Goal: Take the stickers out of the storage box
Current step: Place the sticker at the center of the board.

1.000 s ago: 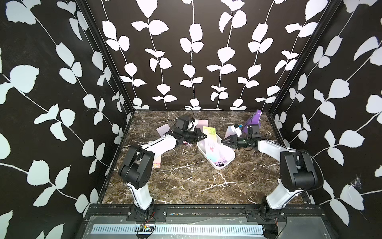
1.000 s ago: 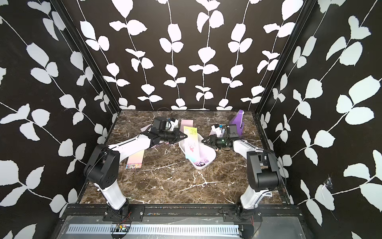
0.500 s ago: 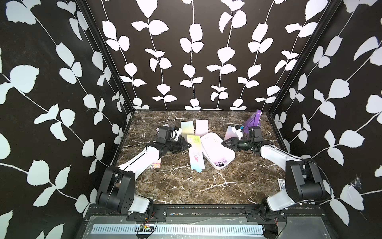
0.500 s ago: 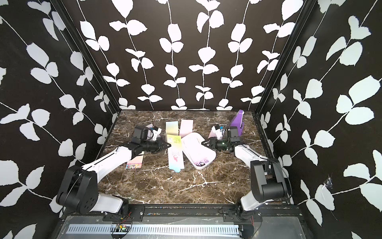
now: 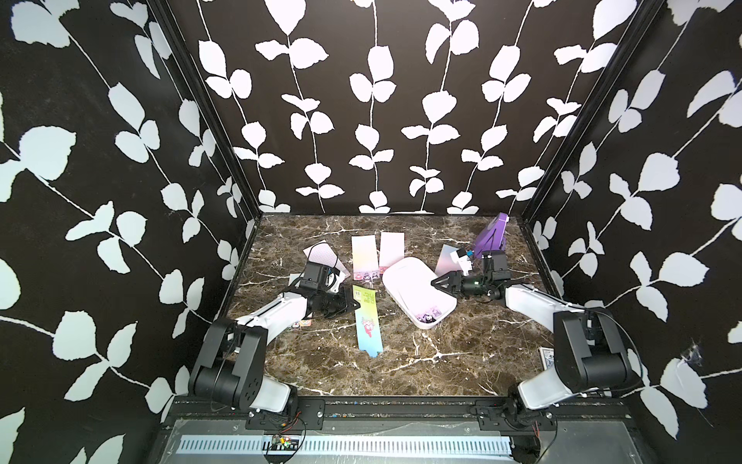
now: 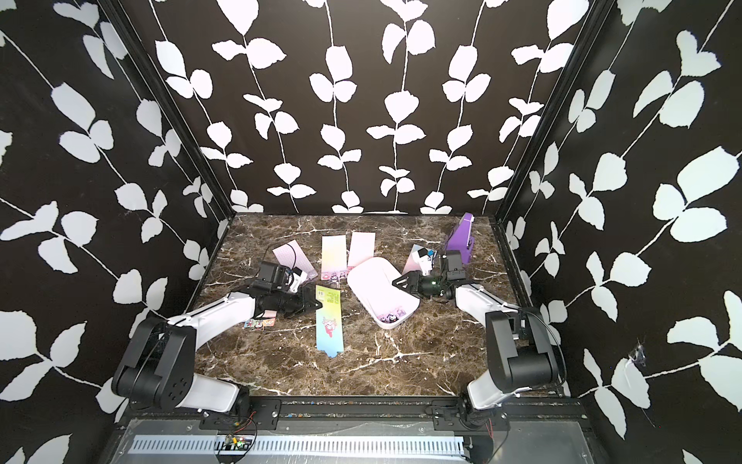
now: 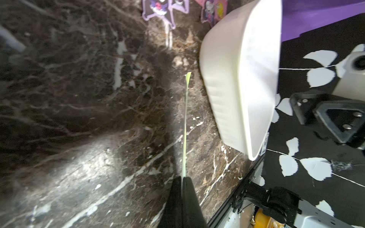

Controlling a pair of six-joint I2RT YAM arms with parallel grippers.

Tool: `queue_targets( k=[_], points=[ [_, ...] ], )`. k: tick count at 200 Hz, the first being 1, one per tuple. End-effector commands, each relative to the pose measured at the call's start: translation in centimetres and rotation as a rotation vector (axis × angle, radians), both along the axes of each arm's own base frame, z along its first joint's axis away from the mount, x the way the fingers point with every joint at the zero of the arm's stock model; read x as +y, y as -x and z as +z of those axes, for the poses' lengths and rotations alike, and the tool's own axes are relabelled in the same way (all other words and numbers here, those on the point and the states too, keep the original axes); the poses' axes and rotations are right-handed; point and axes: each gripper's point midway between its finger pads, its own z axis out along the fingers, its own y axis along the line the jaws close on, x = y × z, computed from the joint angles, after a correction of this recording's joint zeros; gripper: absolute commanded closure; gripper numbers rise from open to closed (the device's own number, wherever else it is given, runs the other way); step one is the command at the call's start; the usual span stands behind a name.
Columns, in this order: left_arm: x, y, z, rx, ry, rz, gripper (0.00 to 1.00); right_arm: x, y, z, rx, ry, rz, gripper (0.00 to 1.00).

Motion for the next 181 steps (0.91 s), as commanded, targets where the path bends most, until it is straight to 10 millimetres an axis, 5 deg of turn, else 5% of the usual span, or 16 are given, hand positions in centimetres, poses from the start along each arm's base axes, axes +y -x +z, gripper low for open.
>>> queue_targets(
  k=[1,101,148,181],
  points=[
    [1.7,0.4,-1.3,0.036,-0.104,-0.007,1.00,-0.3,0.7,-0.5,-0.018,0.040,0.005,0.61],
    [4.3,-0.1,-4.2,0.101,-0.225,-0.017,1.00,-0.3,0.7,-0.5,-0.012,0.046,0.020,0.60],
    [4.7,-0.6,-3.6,0.084,-0.262,-0.031,0.71,-0.3,0.7,-0.3,-0.015,0.050,0.022,0.60],
    [4.9,-0.8,-3.3,0.076,-0.278,-0.034,0.66,-0.3,0.5,-0.2,-0.016,0.051,0.021,0.60]
  ],
)
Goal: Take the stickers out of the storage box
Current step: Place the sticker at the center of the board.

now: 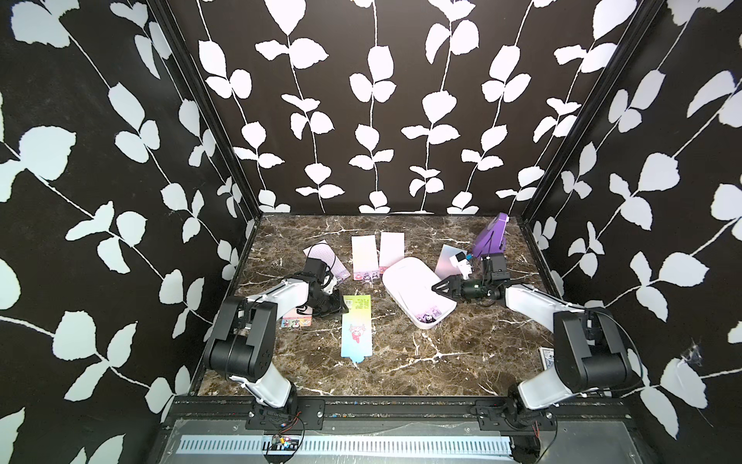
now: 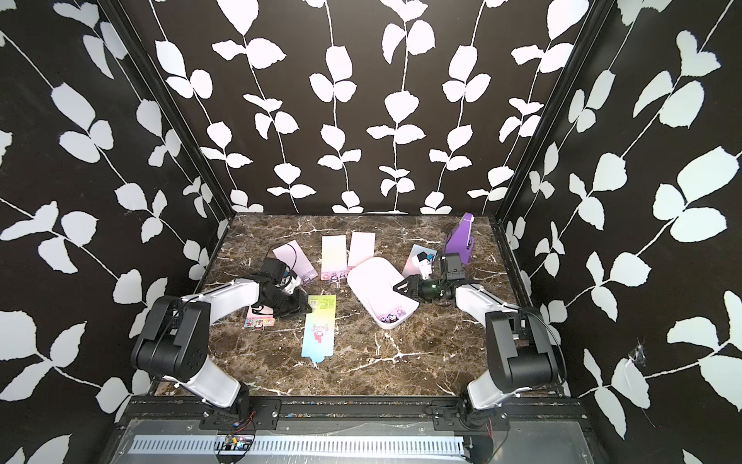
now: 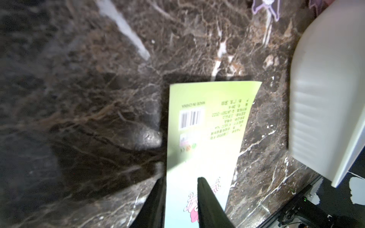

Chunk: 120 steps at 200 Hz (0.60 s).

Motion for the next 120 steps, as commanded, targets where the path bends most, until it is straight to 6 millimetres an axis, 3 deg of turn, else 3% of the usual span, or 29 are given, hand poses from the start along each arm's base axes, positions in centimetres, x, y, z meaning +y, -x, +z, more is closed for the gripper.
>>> queue_targets(
  k=[1,35,80,120],
  points=[
    [0.6,0.0,0.5,-0.002,-0.028,-0.009,0.66,0.1,-0.4,1.1,-0.047,0.005,0.007,0.60],
    [1.0,-0.1,1.1,-0.020,-0.052,-0.009,0.65,0.0,-0.3,1.1,-0.046,0.013,0.012,0.60],
    [0.7,-1.1,3.7,-0.098,-0.028,-0.005,0.65,-0.3,-0.1,0.5,-0.033,0.053,0.020,0.59],
    [-1.6,-1.9,7.2,-0.167,0.120,0.032,0.64,-0.3,-0.1,-0.1,-0.025,0.110,0.024,0.59]
  ],
)
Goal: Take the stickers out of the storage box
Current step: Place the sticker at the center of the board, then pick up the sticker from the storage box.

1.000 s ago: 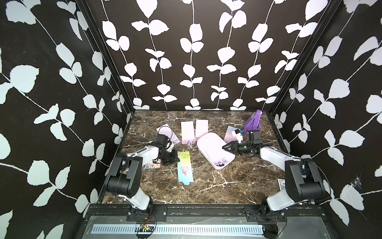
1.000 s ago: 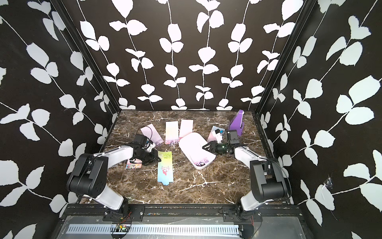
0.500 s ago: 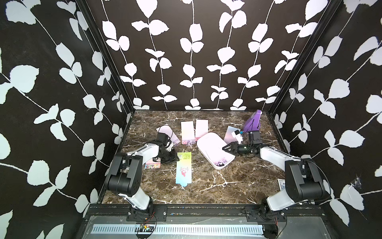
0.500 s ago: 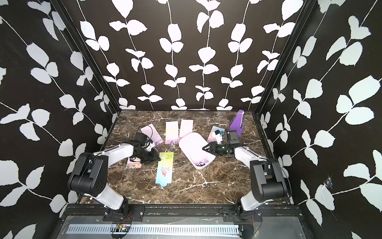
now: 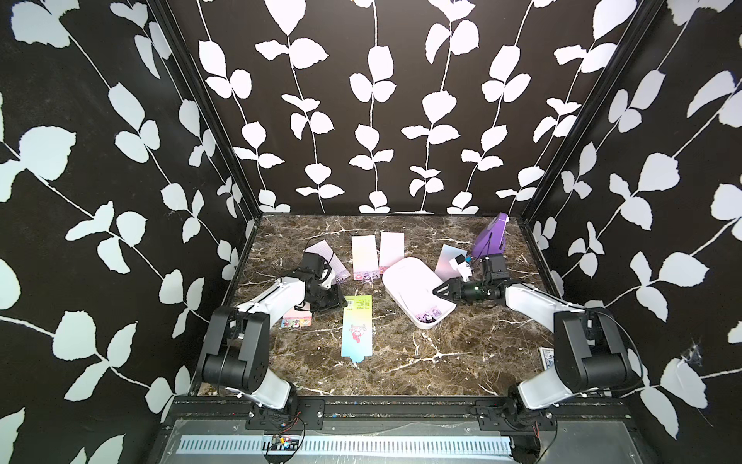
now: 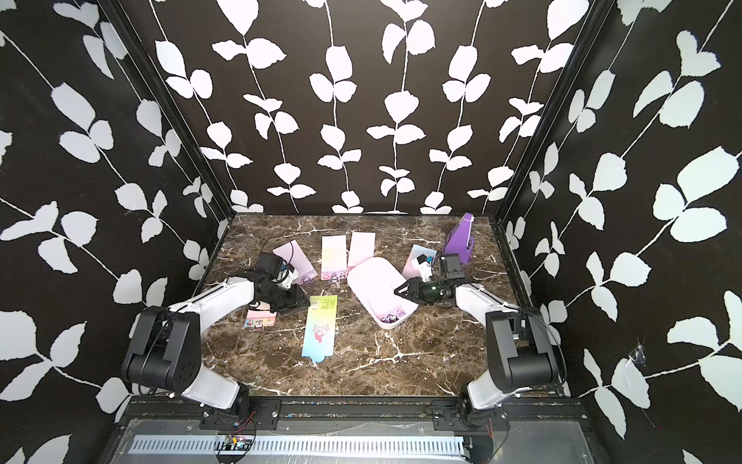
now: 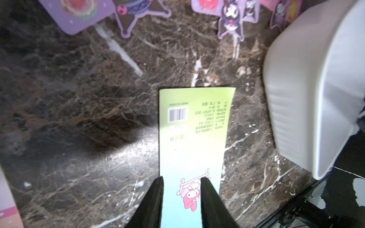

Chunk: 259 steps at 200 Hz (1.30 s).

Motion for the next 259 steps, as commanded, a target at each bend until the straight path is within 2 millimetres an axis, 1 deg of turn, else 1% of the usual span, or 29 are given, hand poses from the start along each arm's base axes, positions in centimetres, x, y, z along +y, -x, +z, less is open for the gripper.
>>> queue_targets(
  k=[1,22,37,72,89,106,129,144,161,163,166,185,209,221,240,259],
  points=[
    [-1.5,-1.0,3.5,-0.080,0.104,0.020,0.64,0.1,-0.8,0.8,-0.049,0.060,0.015,0.59],
    [-2.4,-1.3,5.1,-0.122,0.102,0.004,0.64,0.5,-0.7,0.7,-0.057,0.117,0.040,0.59],
    [-3.1,-1.6,5.8,-0.134,0.101,-0.012,0.64,0.7,-0.8,0.7,-0.064,0.145,0.048,0.58],
    [-5.3,-2.0,6.1,-0.137,0.098,-0.054,0.63,1.0,-1.0,0.2,-0.074,0.232,0.065,0.57],
    [-6.3,-2.3,6.1,-0.123,0.104,-0.070,0.63,1.1,-0.8,0.0,-0.072,0.275,0.083,0.53],
    [-7.1,-2.5,6.2,-0.127,0.107,-0.083,0.63,1.1,-0.7,-0.1,-0.080,0.314,0.090,0.53],
    [-8.1,-2.9,6.6,-0.135,0.110,-0.099,0.63,0.8,-1.2,-0.2,-0.096,0.361,0.083,0.52],
    [-8.2,-3.2,6.4,-0.127,0.096,-0.101,0.62,1.0,-1.3,-0.4,-0.104,0.383,0.087,0.51],
    [-8.6,-3.6,6.5,-0.127,0.098,-0.101,0.62,1.8,-1.5,-0.2,-0.127,0.388,0.092,0.51],
    [-8.6,-3.6,6.5,-0.126,0.097,-0.102,0.62,1.8,-1.5,-1.0,-0.110,0.397,0.098,0.51],
    [-8.7,-3.7,6.5,-0.128,0.097,-0.103,0.62,1.9,-1.5,-1.2,-0.107,0.401,0.100,0.51],
    [-9.6,-4.0,6.5,-0.124,0.098,-0.118,0.62,2.6,-1.9,-2.0,-0.105,0.440,0.114,0.51],
    [-10.2,-4.1,5.9,-0.097,0.087,-0.139,0.62,3.5,-2.2,-2.8,-0.106,0.477,0.138,0.50],
    [-10.4,-4.1,5.5,-0.078,0.084,-0.148,0.62,3.5,-2.7,-3.1,-0.111,0.498,0.129,0.50],
    [-10.4,-3.9,5.0,-0.055,0.067,-0.158,0.62,2.7,-3.2,-3.5,-0.121,0.575,0.120,0.48],
    [-10.4,-3.7,4.4,-0.043,0.054,-0.163,0.61,2.7,-3.6,-3.7,-0.125,0.591,0.135,0.47]
  ],
)
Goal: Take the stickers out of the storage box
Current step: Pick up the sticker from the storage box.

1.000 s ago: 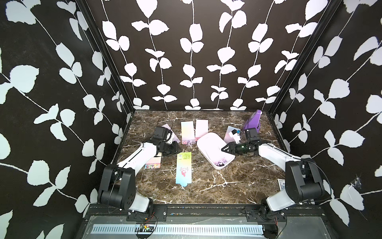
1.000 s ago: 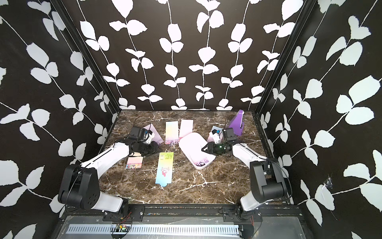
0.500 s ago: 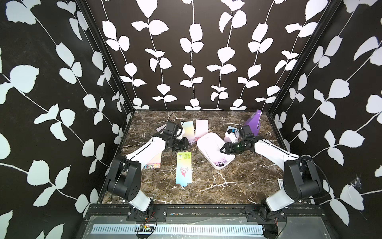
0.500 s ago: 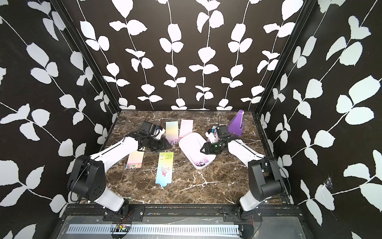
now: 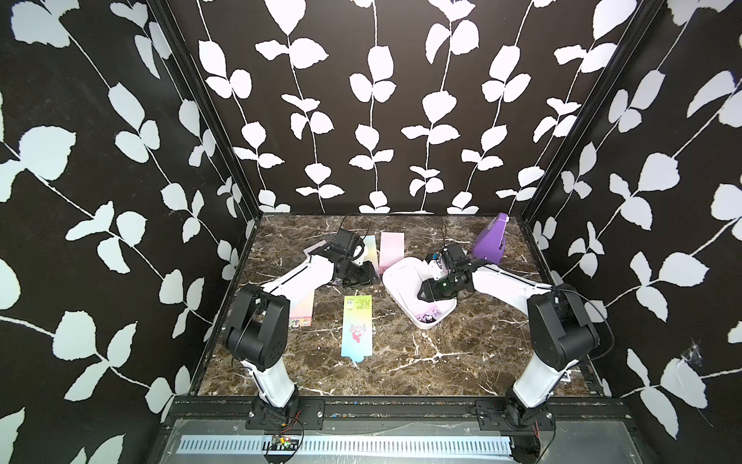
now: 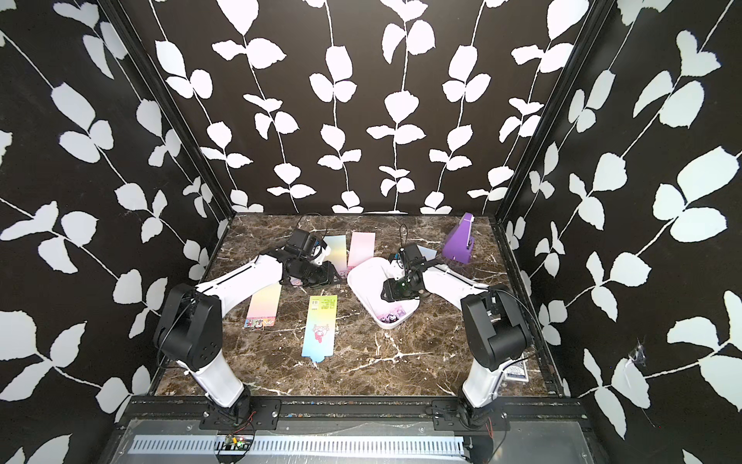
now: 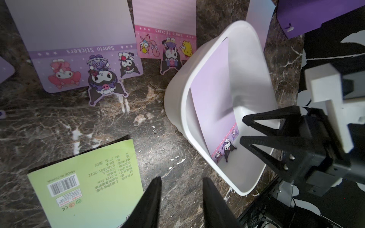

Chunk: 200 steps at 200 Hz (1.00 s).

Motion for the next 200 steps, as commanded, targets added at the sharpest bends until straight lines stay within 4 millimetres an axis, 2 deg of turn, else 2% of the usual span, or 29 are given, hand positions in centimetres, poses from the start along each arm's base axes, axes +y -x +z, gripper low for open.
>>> queue_targets(
  k=[1,62,85,102,170,200],
  points=[
    [0.0,0.6,0.3,0.008,-0.016,-0.022,0.61,-0.5,-1.4,0.4,-0.044,0.065,0.006,0.47],
    [-1.5,0.8,-0.5,0.026,-0.006,-0.043,0.61,-0.1,-3.4,-0.1,-0.106,0.079,-0.002,0.47],
    [-2.7,1.0,-1.0,0.031,0.005,-0.058,0.61,0.5,-4.2,0.1,-0.145,0.044,-0.008,0.41],
    [-3.7,1.6,-1.5,0.043,0.001,-0.086,0.61,1.0,-4.5,0.0,-0.158,0.029,-0.010,0.40],
    [-3.7,1.9,-1.8,0.050,-0.008,-0.080,0.60,0.5,-4.9,-2.7,-0.137,0.079,-0.020,0.39],
    [-3.8,1.9,-2.0,0.056,-0.009,-0.082,0.60,0.4,-4.5,-4.2,-0.109,0.115,-0.008,0.38]
  ],
)
